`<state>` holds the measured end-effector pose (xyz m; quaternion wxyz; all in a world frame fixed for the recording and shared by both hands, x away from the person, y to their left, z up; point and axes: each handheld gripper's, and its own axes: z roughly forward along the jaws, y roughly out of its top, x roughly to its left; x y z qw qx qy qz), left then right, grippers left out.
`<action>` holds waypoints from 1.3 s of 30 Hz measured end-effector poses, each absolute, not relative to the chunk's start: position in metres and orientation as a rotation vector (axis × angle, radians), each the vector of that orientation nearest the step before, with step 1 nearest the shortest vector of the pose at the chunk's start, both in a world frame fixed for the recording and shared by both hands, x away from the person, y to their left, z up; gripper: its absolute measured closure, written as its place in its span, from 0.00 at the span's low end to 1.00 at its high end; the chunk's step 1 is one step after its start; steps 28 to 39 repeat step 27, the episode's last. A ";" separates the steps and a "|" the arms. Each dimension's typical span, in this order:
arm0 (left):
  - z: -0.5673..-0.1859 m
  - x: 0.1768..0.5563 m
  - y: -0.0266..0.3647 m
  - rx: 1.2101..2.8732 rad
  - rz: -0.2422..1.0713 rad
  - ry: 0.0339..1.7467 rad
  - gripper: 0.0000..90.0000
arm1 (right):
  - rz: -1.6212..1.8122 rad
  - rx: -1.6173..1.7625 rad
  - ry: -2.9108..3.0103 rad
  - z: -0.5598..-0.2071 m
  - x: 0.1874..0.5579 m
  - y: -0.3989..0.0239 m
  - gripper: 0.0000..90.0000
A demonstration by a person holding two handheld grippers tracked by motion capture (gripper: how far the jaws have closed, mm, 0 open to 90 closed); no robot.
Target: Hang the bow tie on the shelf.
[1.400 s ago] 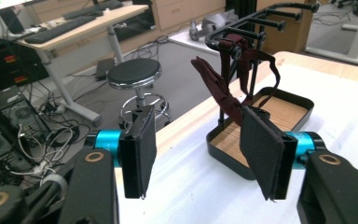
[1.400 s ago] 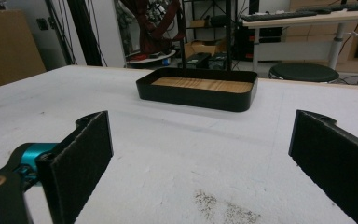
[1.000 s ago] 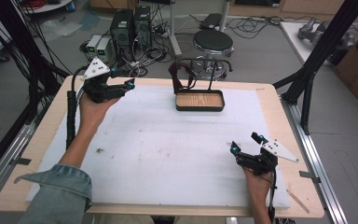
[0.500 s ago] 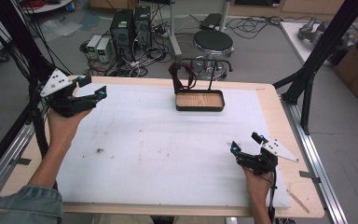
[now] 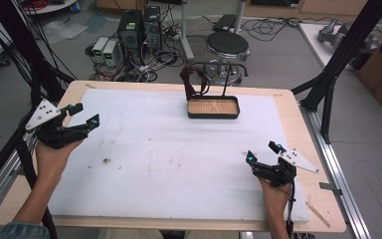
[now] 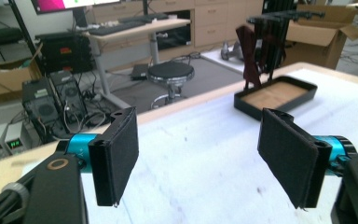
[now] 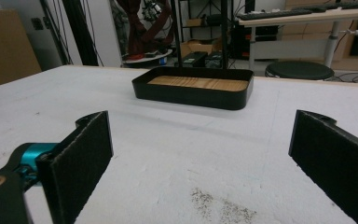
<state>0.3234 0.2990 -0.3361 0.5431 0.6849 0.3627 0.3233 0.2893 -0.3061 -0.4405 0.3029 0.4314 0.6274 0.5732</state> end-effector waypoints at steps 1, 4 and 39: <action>-0.340 0.320 0.300 1.633 0.766 0.862 0.32 | 1.519 1.144 1.663 -0.441 0.289 -0.306 0.06; -0.347 0.313 0.301 1.643 0.763 0.867 0.31 | 1.518 1.145 1.663 -0.441 0.289 -0.306 0.06; -0.412 0.291 0.292 1.718 0.745 0.968 0.26 | 1.517 1.144 1.662 -0.441 0.289 -0.306 0.06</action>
